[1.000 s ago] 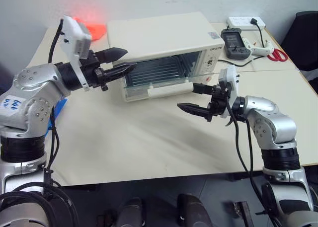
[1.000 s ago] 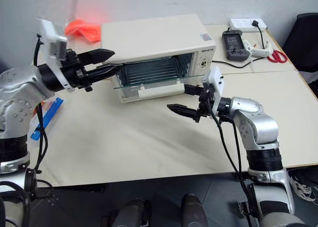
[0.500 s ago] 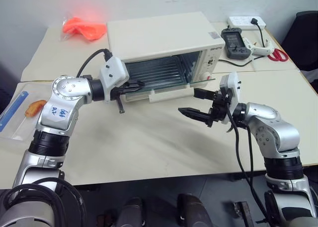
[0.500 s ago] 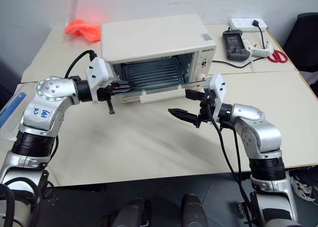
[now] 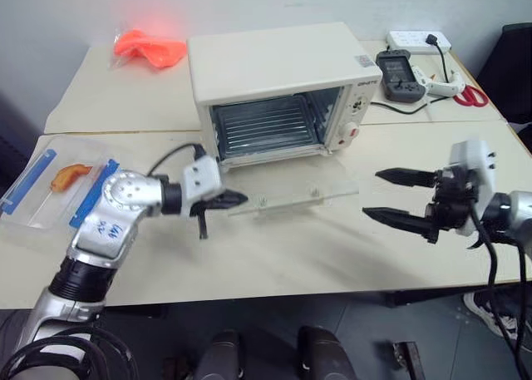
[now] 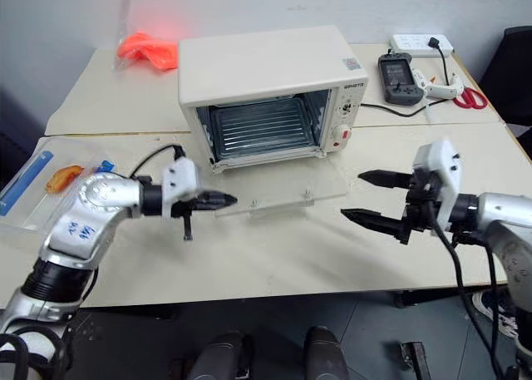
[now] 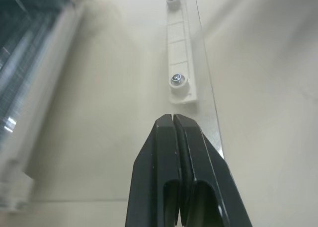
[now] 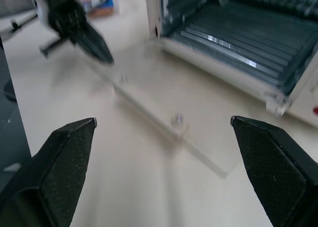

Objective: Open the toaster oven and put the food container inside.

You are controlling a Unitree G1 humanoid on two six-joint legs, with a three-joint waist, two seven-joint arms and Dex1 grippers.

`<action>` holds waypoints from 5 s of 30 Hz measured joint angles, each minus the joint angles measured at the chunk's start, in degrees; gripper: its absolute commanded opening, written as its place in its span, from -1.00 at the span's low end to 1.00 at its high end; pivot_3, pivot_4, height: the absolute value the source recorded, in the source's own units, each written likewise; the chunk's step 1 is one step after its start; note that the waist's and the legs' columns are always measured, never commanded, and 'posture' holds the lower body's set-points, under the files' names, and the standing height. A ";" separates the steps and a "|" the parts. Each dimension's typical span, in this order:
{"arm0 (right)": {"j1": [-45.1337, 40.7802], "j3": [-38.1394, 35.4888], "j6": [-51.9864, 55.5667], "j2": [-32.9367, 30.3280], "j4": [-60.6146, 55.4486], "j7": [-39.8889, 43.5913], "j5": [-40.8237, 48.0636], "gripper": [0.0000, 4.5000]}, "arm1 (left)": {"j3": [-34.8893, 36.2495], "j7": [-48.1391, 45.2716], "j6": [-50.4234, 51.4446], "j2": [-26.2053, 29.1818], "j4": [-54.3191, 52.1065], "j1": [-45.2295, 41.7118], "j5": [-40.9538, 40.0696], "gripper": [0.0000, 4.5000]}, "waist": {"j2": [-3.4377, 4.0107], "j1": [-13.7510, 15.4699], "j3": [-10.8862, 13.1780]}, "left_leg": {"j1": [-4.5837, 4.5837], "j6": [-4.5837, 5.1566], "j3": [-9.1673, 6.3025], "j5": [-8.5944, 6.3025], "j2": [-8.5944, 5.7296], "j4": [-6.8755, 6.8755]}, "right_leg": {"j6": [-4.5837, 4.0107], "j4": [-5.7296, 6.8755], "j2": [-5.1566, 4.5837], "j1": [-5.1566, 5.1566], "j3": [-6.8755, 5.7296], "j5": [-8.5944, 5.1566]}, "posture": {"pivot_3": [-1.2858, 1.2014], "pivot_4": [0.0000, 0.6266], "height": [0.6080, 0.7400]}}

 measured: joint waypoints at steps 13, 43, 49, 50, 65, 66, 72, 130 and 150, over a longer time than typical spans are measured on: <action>-7.83 3.30 2.66 0.23 -1.47 -2.79 6.63 1.00 | 14.10 9.66 11.64 -2.92 -12.37 9.17 -6.04 -0.81 | -0.05 0.47 0.03 | -0.09 0.02 -0.13 -0.01 0.17 0.01 | 0.01 -0.02 -0.07 -0.02 -0.07 0.01 | 0.03 -0.52 1.00; -24.09 18.27 -4.64 7.00 13.39 9.35 -0.37 1.00 | 80.13 67.17 73.58 -19.80 -31.18 -3.68 -1.61 0.99 | -0.76 0.27 -0.12 | -0.06 -0.23 -0.38 -0.02 0.05 -0.01 | 0.00 0.01 -0.04 0.03 -0.23 0.01 | 0.03 -0.52 1.00; -20.80 16.47 -3.27 6.99 10.09 6.62 0.91 1.00 | 78.60 68.18 73.47 -16.41 -17.03 -7.80 3.67 0.99 | -0.88 0.12 -0.09 | -0.09 -0.26 -0.35 -0.06 0.05 -0.08 | 0.00 -0.02 -0.04 -0.06 -0.25 0.01 | 0.03 -0.52 1.00; -20.17 15.78 -3.03 6.99 9.38 5.99 1.18 1.00 | 78.52 68.05 73.24 -15.79 -14.85 -8.34 4.14 0.99 | -0.88 0.12 -0.09 | -0.10 -0.26 -0.34 -0.06 0.05 -0.09 | 0.00 -0.02 -0.04 -0.07 -0.25 0.01 | 0.03 -0.52 1.00; -16.73 13.10 0.63 6.90 2.99 -0.59 6.04 1.00 | 75.16 65.99 69.09 -14.01 -4.30 -11.55 7.46 -0.52 | -0.96 -0.08 -0.10 | -0.09 -0.28 -0.29 -0.07 0.13 -0.08 | 0.00 0.00 -0.09 -0.09 -0.25 0.01 | 0.03 -0.52 1.00; -16.71 12.93 0.68 6.87 2.79 -0.79 6.23 1.00 | 74.94 65.52 69.02 -13.81 -4.31 -11.55 7.42 -0.64 | -0.97 -0.08 -0.10 | -0.08 -0.28 -0.28 -0.07 0.13 -0.08 | 0.00 0.00 -0.09 -0.09 -0.25 0.01 | 0.03 -0.52 1.00; -16.65 11.77 1.28 5.20 2.67 -1.04 6.57 1.00 | 67.96 58.95 69.71 -8.82 -4.52 -4.73 5.59 -0.94 | -1.00 -0.32 -0.09 | -0.09 -0.31 -0.23 -0.09 0.17 -0.13 | -0.02 0.01 -0.07 -0.17 -0.24 0.00 | 0.03 -0.52 1.00; 6.01 -1.93 2.46 0.46 -7.48 -12.44 10.90 1.00 | 25.24 65.28 73.52 -23.56 -0.13 -24.75 -27.64 0.11 | -1.03 1.56 -0.07 | -0.09 -0.16 -0.33 0.05 -0.26 0.00 | -0.02 -0.05 -0.12 0.05 -0.22 0.06 | 0.03 -0.52 1.00; 10.04 -2.32 1.40 0.18 -7.76 -11.23 11.69 0.63 | 39.54 34.93 70.72 -0.17 -6.18 -19.99 -50.96 -0.25 | -0.99 0.88 -0.07 | -0.02 -0.25 -0.27 0.09 -0.15 -0.11 | -0.06 -0.05 -0.02 0.01 -0.21 0.04 | 0.03 -0.52 1.00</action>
